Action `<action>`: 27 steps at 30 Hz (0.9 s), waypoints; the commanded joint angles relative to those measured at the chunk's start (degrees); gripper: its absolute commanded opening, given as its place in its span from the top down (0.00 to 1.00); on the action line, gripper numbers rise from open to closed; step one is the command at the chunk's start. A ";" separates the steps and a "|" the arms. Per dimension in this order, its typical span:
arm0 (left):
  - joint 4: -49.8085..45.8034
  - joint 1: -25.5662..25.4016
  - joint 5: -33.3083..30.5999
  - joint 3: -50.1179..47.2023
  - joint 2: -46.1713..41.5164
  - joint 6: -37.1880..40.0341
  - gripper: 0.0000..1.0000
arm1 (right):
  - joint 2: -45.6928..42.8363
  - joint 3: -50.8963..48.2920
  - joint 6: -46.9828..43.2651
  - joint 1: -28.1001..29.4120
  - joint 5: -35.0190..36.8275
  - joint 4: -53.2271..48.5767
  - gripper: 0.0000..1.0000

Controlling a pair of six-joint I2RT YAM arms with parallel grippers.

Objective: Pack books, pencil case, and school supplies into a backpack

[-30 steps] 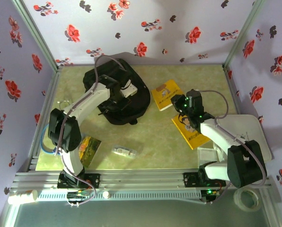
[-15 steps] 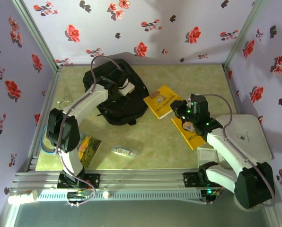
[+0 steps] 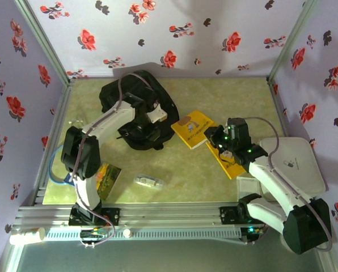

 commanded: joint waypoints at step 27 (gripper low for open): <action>-10.07 0.93 0.26 10.50 9.13 7.16 0.60 | 0.56 1.35 -2.43 -0.93 1.66 1.87 1.00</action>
